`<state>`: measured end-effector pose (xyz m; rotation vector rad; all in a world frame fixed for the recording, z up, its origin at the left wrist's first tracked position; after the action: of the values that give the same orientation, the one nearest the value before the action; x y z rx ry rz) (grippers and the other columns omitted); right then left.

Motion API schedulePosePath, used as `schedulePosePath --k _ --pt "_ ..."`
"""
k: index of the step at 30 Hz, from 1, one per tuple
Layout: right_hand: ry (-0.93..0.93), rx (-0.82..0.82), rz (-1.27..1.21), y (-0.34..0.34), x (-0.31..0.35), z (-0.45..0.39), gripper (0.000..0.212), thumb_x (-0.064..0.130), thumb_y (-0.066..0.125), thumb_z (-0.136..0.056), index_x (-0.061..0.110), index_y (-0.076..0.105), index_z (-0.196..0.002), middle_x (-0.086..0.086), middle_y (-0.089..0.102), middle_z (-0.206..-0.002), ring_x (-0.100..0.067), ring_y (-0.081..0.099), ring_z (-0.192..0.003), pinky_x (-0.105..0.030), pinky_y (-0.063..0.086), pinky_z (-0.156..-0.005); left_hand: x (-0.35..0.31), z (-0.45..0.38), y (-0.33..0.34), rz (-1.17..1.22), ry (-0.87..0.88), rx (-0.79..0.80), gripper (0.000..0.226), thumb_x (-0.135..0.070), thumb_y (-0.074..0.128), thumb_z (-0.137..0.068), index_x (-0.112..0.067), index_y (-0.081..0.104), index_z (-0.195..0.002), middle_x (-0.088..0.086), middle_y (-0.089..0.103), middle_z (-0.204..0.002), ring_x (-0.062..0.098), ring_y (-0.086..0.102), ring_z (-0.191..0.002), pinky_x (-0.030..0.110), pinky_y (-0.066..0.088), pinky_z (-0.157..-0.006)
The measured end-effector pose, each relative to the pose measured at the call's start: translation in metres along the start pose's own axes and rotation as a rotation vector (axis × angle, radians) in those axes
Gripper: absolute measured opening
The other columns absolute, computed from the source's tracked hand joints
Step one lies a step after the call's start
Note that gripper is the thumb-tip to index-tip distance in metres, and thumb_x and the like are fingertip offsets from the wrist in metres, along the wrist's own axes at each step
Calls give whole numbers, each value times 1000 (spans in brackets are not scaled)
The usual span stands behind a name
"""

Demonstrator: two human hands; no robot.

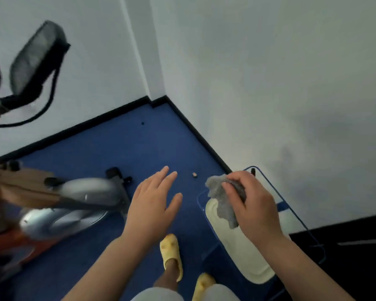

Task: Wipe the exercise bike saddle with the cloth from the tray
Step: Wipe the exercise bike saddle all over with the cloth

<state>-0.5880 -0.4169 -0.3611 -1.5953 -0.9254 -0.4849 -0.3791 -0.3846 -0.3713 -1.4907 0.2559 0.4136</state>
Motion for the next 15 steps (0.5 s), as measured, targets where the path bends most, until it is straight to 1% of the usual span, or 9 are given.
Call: schedulePosePath --k 2,5,7,10,13,15 --pt "-59 75 -33 22 18 -4 6 29 55 -94 26 56 -99 15 59 -92 -5 59 -82 -29 53 -66 27 23 -13 -1 -98 -42 69 -59 22 -80 -29 36 -141 -8 28 -152 15 28 -138 31 19 -113" --pt "-168 171 -62 55 51 -5 6 31 55 -93 27 55 -98 20 57 -91 -2 58 -83 -20 48 -68 64 61 -36 14 -247 -119 55 -49 40 -90 -29 35 -141 -9 28 -152 15 27 -138 32 20 -113" --pt "-254 225 -72 77 77 -1 5 31 55 -93 28 55 -97 21 56 -90 -1 58 -82 -16 46 -67 86 89 -53 13 -326 -181 53 -44 44 -91 -30 34 -142 -10 28 -152 14 26 -139 33 21 -113" --pt "-377 297 -106 110 122 9 4 31 55 -94 28 55 -96 19 58 -89 -3 58 -79 -19 47 -65 116 131 -75 1 -438 -249 54 -44 43 -92 -30 31 -143 -10 24 -153 13 24 -140 32 18 -114" --pt "-491 373 -132 145 168 28 3 31 55 -94 28 56 -96 17 59 -88 -6 60 -75 -21 50 -61 146 178 -95 -18 -532 -326 55 -43 43 -92 -28 31 -143 -9 24 -153 14 23 -140 32 16 -114" --pt "-558 426 -142 171 199 46 3 28 57 -93 27 57 -96 17 60 -89 -6 61 -74 -25 52 -59 169 213 -107 -22 -599 -365 55 -44 42 -92 -30 29 -144 -11 23 -154 13 21 -140 30 14 -114"
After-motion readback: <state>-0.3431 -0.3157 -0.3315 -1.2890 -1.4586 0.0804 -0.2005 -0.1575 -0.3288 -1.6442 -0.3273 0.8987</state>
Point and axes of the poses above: each hand's wrist, its own z-axis away from the middle knuckle, its own y-axis out of the palm, x = y × z, the point moved 4 cm from there along -z, towards the middle knuckle
